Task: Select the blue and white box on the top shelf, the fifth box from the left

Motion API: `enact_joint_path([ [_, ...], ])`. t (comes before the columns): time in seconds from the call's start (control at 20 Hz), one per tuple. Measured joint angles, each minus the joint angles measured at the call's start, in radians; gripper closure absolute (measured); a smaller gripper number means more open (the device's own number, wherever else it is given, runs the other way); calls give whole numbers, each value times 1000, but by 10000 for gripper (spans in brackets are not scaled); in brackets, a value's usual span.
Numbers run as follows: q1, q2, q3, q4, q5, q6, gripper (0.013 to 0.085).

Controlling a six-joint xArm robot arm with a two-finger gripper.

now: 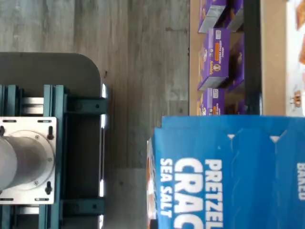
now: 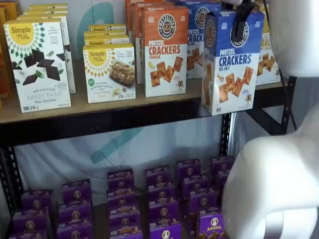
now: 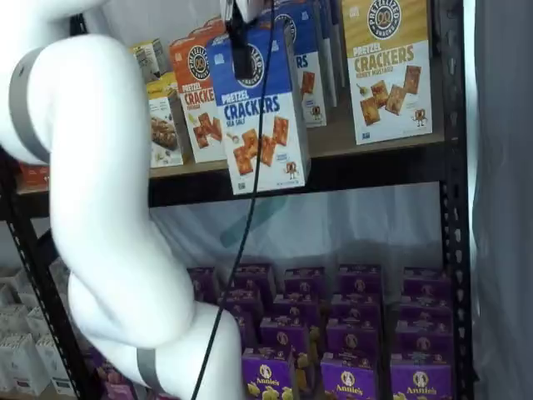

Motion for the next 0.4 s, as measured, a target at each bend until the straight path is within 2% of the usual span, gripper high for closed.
enact_joint_path([
  [0.4,7,-117,124,14,0,12,450],
])
